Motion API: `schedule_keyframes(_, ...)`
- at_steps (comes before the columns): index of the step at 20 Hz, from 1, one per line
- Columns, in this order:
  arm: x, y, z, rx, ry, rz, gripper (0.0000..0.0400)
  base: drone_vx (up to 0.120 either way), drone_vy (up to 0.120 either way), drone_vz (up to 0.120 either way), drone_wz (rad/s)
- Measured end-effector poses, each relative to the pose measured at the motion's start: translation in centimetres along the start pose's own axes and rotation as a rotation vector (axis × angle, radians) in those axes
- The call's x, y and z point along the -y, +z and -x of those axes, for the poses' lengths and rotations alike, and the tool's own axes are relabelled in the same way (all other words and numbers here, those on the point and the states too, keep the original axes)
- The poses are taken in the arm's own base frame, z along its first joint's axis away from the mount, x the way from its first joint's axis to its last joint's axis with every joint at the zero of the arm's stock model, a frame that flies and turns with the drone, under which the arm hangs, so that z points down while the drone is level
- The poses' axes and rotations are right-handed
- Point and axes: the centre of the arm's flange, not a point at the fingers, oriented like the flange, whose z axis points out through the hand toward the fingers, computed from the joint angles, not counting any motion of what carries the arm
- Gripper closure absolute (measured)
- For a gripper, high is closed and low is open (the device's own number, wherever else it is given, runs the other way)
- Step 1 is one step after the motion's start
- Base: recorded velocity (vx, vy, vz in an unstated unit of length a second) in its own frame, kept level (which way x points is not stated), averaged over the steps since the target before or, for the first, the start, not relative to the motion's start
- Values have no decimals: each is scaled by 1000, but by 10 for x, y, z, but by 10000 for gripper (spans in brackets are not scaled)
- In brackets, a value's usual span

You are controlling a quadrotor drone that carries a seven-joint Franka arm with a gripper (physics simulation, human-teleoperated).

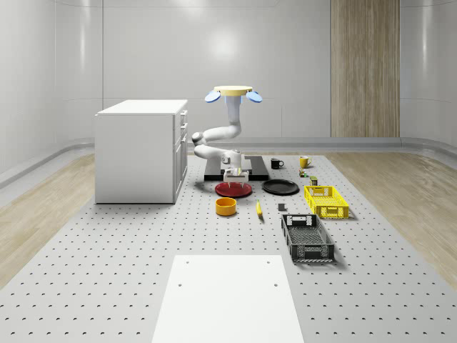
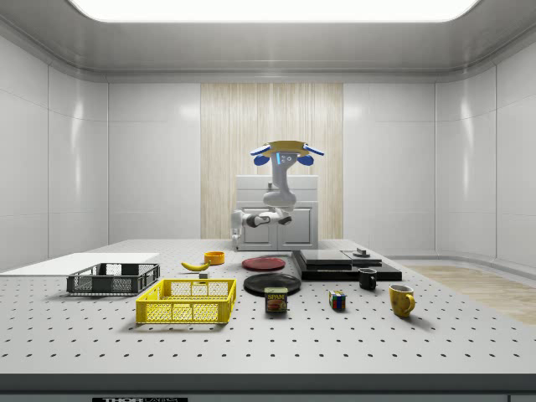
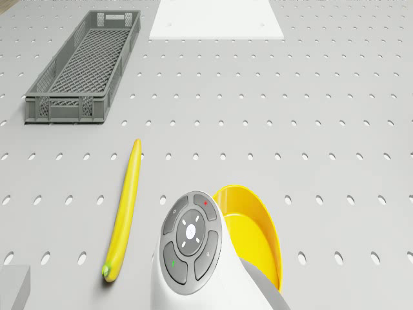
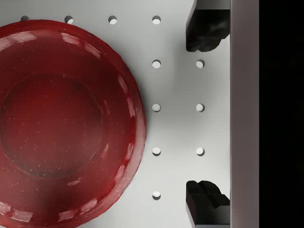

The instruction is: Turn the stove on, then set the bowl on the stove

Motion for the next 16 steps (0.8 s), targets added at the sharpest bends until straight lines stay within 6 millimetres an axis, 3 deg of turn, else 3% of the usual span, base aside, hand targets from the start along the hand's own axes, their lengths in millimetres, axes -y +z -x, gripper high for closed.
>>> schedule_keyframes(16, 0, 0, 0, 0, 0, 0, 0, 120, 0, 0, 0)
